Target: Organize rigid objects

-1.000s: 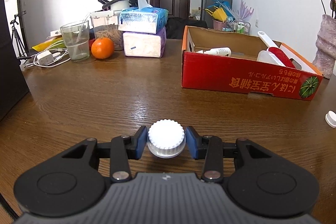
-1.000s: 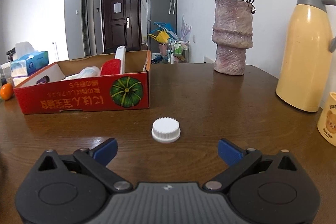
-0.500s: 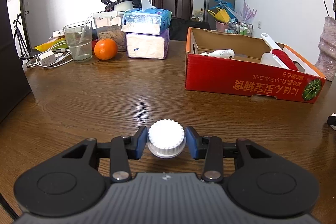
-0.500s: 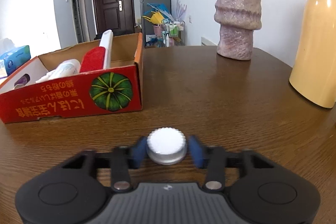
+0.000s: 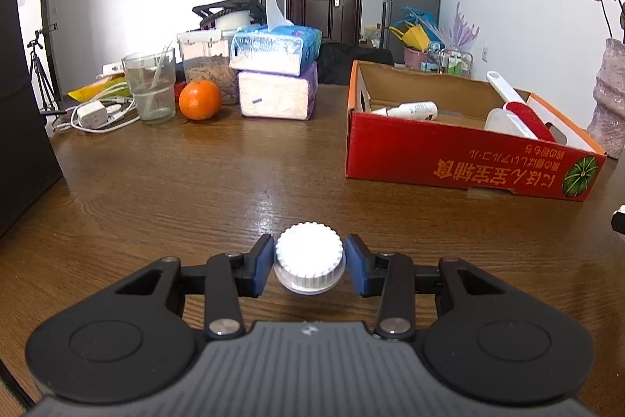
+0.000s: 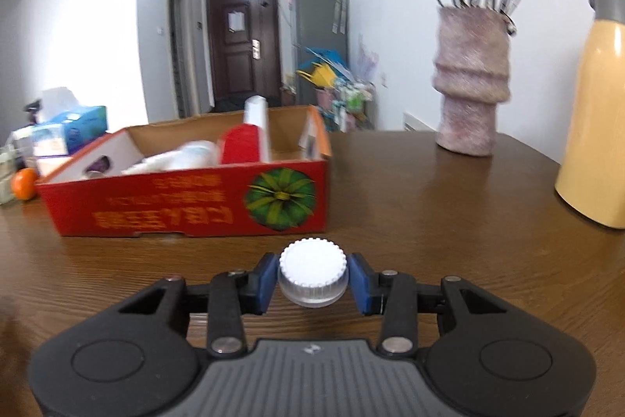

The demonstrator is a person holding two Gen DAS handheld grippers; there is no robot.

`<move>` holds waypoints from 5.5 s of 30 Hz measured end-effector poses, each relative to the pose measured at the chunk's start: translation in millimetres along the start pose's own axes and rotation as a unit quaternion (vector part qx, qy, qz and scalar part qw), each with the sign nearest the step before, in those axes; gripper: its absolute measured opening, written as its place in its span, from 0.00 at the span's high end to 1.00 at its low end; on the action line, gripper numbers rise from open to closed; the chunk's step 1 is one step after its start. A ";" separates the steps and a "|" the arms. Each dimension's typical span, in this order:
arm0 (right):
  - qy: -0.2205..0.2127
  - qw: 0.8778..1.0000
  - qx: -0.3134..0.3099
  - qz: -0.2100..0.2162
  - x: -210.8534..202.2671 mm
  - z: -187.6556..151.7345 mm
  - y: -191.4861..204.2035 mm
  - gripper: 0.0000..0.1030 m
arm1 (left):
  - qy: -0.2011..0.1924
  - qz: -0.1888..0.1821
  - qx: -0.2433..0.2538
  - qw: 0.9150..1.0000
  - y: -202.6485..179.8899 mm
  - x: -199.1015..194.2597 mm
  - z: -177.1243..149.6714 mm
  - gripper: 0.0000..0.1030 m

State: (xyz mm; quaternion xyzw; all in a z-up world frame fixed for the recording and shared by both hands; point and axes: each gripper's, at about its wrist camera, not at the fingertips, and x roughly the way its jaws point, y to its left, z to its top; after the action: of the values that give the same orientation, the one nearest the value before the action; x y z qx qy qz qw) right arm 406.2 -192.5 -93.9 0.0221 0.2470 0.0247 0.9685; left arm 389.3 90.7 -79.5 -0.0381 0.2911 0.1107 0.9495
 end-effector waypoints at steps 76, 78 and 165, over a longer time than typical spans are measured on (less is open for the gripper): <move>-0.120 0.990 -0.022 0.073 102.8 90.7 77.1 0.62 | -0.081 -0.036 -0.013 0.996 -91.3 112.1 128.8 0.60; -0.120 0.990 -0.024 0.075 106.3 92.3 77.7 0.62 | -0.080 -0.036 -0.011 0.996 -92.5 117.5 131.3 0.60; -0.093 0.995 -0.025 0.035 -145.9 47.8 33.7 0.00 | -0.077 -0.018 0.019 0.997 -27.2 -104.5 37.9 0.00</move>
State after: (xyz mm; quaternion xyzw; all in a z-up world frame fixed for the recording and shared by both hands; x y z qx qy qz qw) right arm 300.0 -168.9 19.5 0.0082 0.1541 0.0626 0.9860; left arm 332.1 49.8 10.8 -0.0167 0.2184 0.0903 0.9715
